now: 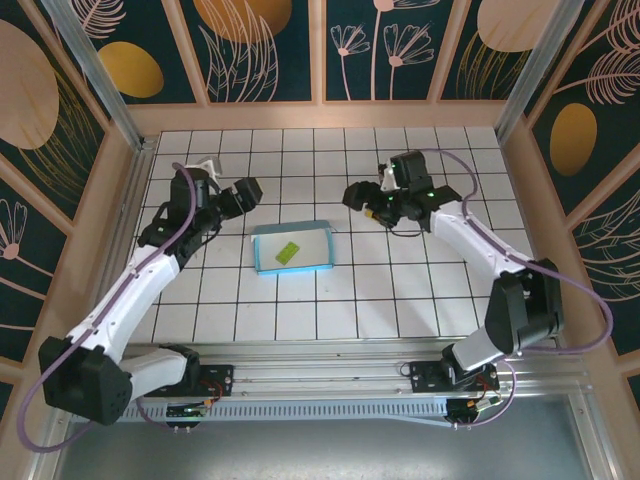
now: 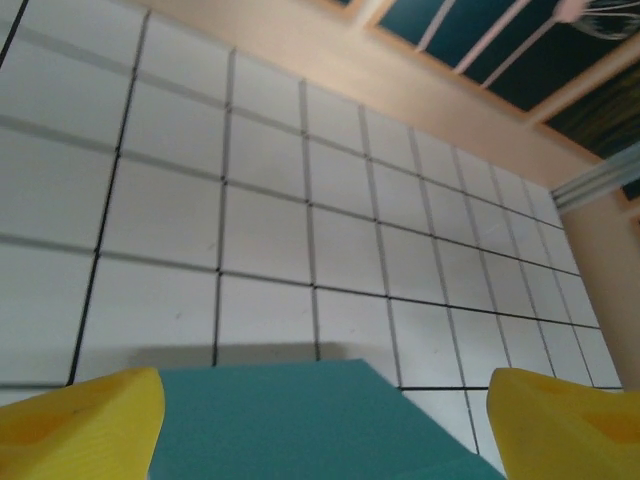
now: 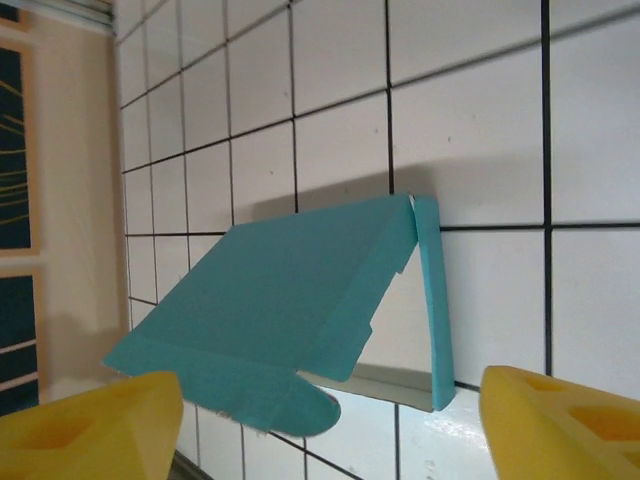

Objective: Fold the paper box

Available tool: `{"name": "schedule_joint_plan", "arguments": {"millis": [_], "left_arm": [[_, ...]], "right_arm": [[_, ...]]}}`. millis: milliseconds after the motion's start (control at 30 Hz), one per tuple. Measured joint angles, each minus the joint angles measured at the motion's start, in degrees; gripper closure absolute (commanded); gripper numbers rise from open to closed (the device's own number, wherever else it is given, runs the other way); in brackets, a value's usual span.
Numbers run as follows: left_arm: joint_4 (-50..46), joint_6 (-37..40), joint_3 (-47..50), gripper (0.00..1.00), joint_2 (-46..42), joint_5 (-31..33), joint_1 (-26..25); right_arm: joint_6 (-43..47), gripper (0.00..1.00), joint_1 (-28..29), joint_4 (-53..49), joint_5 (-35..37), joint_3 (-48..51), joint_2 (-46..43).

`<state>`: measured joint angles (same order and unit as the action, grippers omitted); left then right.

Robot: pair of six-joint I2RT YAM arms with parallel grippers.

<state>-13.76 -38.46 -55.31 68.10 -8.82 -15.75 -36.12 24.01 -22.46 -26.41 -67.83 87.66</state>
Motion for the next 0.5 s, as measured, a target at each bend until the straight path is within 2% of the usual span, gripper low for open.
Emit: {"name": "schedule_joint_plan", "arguments": {"millis": [100,167,300,500], "left_arm": [[-1.7,-2.5,2.3,0.18,2.4,-3.3,3.8],[-2.1,-3.4,3.5,0.25,4.2,-4.5,4.8],[-1.4,-4.7,6.2,0.39,7.1,-8.3,4.9],[0.5,-5.2,8.7,0.43,9.6,-11.7,4.9]], "right_arm": [[-1.5,0.31,1.3,0.9,-0.7,0.0,2.8],[-2.3,0.33,2.3,1.5,-0.7,-0.1,4.3],[-3.3,0.35,3.5,3.0,-0.9,-0.4,6.3],[-4.3,0.44,4.1,5.1,-2.3,-0.4,7.5]]}}
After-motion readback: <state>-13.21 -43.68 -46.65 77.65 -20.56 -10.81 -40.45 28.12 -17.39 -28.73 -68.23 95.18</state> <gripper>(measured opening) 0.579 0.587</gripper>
